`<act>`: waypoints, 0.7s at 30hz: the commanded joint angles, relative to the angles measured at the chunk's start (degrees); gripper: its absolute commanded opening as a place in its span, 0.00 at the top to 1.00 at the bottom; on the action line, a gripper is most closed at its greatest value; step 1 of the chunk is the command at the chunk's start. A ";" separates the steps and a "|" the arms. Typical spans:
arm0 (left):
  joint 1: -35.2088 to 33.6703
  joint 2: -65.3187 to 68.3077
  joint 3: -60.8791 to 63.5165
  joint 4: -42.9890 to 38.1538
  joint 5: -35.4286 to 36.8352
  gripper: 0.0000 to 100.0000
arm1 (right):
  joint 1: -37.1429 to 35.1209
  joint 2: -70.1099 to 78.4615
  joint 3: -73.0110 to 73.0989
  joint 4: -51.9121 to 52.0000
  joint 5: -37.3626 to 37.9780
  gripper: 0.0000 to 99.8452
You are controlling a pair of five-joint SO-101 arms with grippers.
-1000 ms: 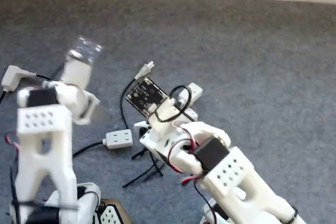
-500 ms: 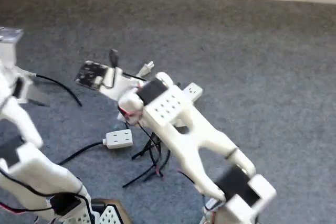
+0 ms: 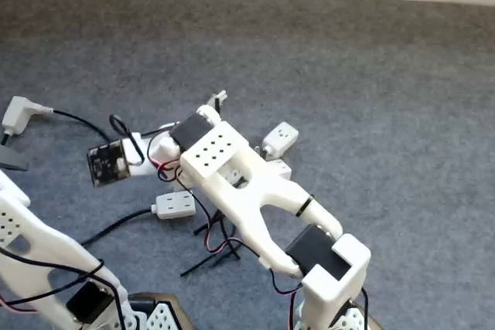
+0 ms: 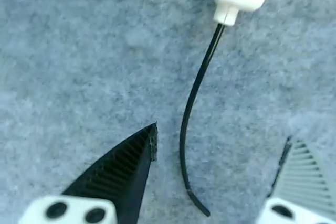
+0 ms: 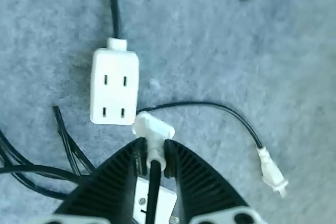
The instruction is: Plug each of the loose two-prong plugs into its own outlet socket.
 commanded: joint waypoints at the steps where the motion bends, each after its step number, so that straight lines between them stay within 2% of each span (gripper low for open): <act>1: -0.40 2.95 -8.75 2.20 -0.44 0.63 | -1.36 -4.18 2.42 0.40 3.69 0.99; 7: -0.40 6.81 -12.44 2.20 -0.44 0.63 | -1.45 -7.25 8.04 -0.04 5.45 0.99; 21: -0.31 7.34 -12.70 2.20 -0.44 0.63 | -3.47 -7.43 8.31 -2.68 4.22 0.99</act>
